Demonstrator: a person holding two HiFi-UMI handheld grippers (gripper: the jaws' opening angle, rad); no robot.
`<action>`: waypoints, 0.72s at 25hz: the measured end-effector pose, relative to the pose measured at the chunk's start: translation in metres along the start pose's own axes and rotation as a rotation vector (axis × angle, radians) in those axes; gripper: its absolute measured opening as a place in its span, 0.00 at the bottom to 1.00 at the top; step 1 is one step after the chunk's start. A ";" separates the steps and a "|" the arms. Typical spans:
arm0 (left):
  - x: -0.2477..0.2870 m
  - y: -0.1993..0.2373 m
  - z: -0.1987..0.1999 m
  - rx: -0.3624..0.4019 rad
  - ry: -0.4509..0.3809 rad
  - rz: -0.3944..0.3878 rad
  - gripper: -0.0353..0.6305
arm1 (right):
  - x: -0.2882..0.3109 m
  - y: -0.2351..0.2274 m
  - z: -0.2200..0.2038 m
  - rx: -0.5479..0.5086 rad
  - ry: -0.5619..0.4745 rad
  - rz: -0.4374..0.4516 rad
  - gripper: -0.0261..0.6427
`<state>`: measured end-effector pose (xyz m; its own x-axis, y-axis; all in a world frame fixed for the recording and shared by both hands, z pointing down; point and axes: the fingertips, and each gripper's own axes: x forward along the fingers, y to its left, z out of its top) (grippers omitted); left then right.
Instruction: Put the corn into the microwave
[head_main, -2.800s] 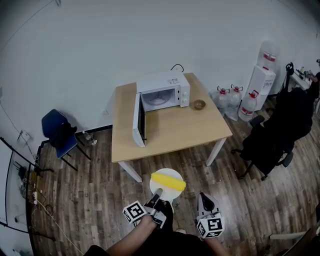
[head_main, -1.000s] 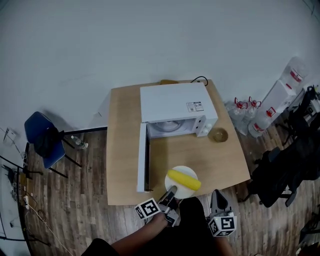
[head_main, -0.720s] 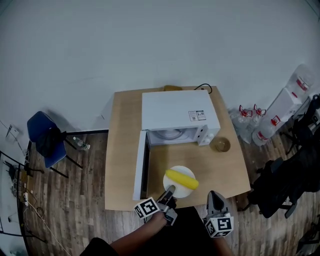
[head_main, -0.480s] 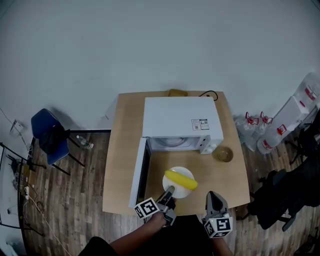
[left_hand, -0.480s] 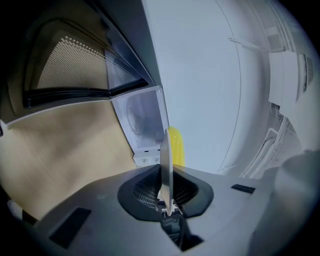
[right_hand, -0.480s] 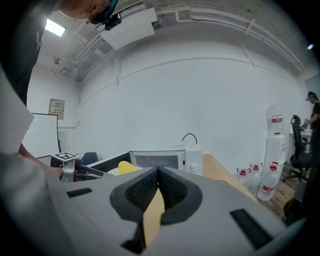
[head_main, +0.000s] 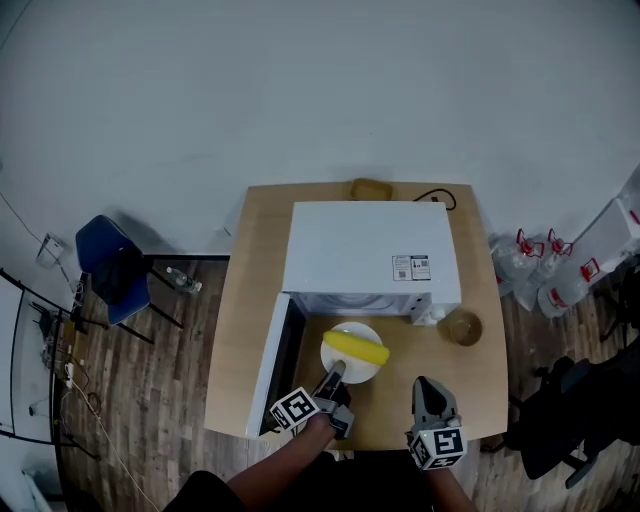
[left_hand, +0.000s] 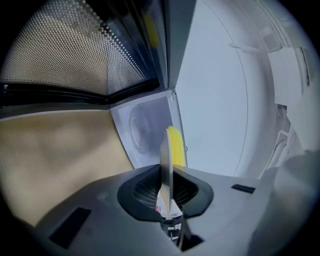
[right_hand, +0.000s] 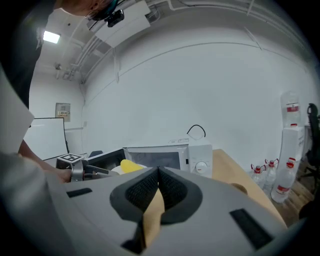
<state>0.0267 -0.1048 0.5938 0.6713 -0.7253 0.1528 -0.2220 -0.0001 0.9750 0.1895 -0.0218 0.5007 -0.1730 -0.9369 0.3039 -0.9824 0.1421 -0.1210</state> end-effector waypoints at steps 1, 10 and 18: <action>0.005 0.003 0.004 -0.001 -0.013 0.002 0.09 | 0.006 -0.001 -0.001 -0.003 0.010 0.013 0.13; 0.045 0.025 0.025 -0.051 -0.107 0.022 0.09 | 0.044 -0.005 0.006 -0.010 0.033 0.088 0.13; 0.067 0.044 0.037 -0.066 -0.148 0.039 0.09 | 0.065 -0.006 0.021 -0.016 0.016 0.147 0.13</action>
<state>0.0360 -0.1789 0.6408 0.5505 -0.8174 0.1698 -0.1956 0.0715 0.9781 0.1854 -0.0903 0.5013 -0.3163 -0.9003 0.2988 -0.9473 0.2829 -0.1505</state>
